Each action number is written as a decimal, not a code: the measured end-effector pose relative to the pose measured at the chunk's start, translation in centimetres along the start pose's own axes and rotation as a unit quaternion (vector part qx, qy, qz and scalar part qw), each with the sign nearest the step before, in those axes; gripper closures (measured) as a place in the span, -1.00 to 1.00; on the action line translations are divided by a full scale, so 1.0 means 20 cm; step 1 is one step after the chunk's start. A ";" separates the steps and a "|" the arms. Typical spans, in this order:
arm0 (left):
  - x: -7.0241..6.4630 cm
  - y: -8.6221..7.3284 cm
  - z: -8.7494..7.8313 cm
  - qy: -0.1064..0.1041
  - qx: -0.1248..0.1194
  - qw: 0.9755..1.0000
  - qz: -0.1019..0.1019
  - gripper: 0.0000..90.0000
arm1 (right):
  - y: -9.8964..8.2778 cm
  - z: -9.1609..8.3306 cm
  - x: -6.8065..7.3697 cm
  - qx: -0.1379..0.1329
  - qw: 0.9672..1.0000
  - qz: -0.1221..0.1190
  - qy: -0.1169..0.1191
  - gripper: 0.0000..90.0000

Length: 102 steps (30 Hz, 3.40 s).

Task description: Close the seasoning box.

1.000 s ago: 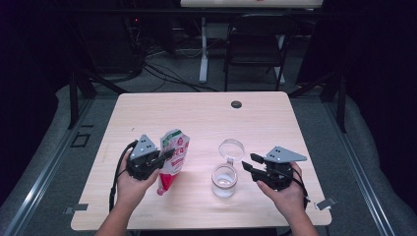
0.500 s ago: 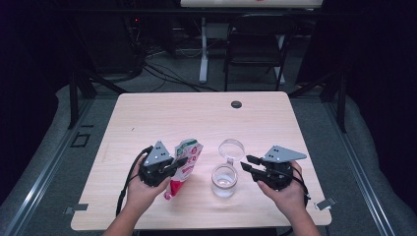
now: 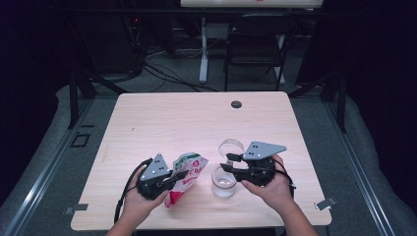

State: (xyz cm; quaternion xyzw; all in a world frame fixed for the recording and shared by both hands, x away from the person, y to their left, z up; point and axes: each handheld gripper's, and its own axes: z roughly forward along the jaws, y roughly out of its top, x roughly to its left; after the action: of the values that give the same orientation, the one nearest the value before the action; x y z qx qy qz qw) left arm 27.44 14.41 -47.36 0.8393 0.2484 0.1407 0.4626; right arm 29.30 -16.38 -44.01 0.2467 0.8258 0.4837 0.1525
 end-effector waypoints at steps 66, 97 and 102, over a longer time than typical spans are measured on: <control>-0.07 -0.27 0.05 0.077 -0.014 0.995 -0.066 -0.01 | 0.15 0.35 0.25 0.066 0.990 -0.083 0.096 1.00; -0.07 -0.43 0.26 0.099 0.046 0.987 -0.121 -0.52 | 0.11 0.34 0.26 0.050 0.991 -0.072 0.100 1.00; -0.07 -0.44 0.29 0.099 0.057 0.986 -0.119 -0.53 | 0.09 0.33 0.25 0.048 0.991 -0.070 0.102 1.00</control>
State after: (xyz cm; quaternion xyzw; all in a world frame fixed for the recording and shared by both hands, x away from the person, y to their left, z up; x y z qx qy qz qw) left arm 26.32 13.53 -57.94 0.8104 0.3989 0.1524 0.4010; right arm 28.86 -8.09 -45.62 0.1447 0.8744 0.4545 0.0893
